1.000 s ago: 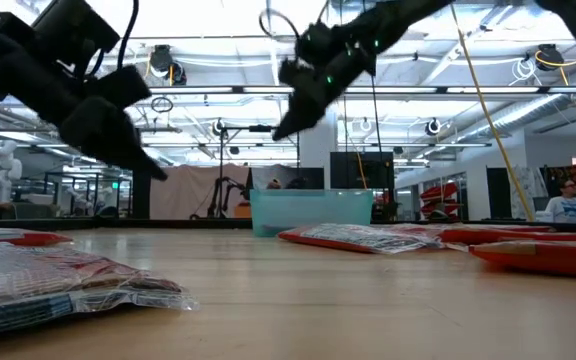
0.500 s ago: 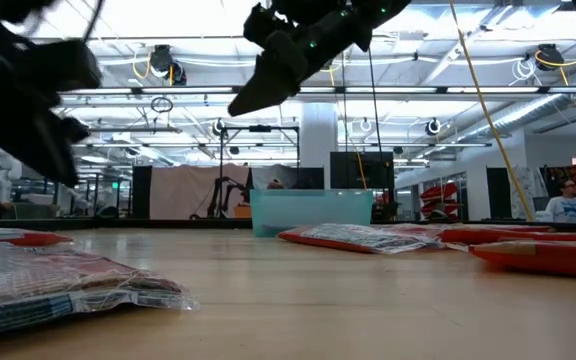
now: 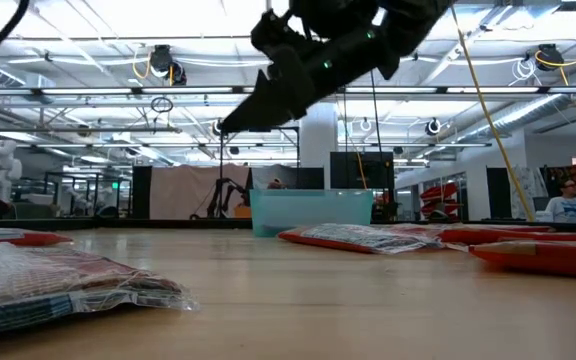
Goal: Sort popcorn bags into baskets
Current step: Put the red popcorn bag into the blue bin
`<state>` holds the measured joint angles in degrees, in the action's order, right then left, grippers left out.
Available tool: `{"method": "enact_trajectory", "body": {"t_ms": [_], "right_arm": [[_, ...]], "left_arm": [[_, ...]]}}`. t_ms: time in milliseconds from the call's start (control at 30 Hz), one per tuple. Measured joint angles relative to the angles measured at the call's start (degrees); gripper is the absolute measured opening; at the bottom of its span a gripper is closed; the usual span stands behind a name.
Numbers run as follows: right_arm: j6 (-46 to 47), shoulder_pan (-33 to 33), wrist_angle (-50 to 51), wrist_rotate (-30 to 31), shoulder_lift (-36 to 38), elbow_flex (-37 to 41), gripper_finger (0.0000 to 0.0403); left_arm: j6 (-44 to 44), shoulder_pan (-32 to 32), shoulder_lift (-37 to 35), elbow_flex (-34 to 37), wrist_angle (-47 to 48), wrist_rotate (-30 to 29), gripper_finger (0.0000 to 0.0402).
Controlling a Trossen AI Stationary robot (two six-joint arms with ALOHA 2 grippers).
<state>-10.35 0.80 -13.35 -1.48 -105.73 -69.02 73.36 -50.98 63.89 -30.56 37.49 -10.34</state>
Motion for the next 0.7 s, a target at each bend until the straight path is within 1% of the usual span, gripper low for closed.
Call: {"method": "enact_trajectory", "body": {"t_ms": [100, 167, 267, 367, 467, 567, 700], "right_arm": [[-0.1, -0.2, -5.4, 0.0, 0.0, 2.7, 0.0095], [-0.4, -0.1, -8.6, 0.0, 0.0, 4.0, 0.0095], [-0.7, 0.1, -11.3, 0.0, 0.0, 5.6, 0.0095], [-0.7, 0.1, -12.3, 0.0, 0.0, 6.1, 0.0095], [-0.8, 0.1, -12.1, 0.0, 0.0, 6.1, 0.0095], [-0.9, 0.1, -11.7, 0.0, 0.0, 6.1, 0.0095], [-1.0, 0.1, -11.7, 0.0, 0.0, 6.1, 0.0095]], "left_arm": [[5.1, -2.6, 2.4, -4.5, 7.2, -0.3, 0.0159], [7.5, -4.1, 4.3, -5.9, 10.6, 0.1, 0.0159], [9.6, -6.1, 6.9, -6.0, 9.2, 2.0, 0.0161], [11.7, -7.3, 9.4, -5.8, 8.6, 4.1, 0.0177], [14.9, -8.1, 11.7, -5.8, 8.7, 6.3, 0.0213], [18.1, -8.9, 13.9, -5.8, 7.7, 8.2, 0.0259], [18.6, -10.0, 16.4, -5.8, 3.8, 8.1, 0.0321]]}}
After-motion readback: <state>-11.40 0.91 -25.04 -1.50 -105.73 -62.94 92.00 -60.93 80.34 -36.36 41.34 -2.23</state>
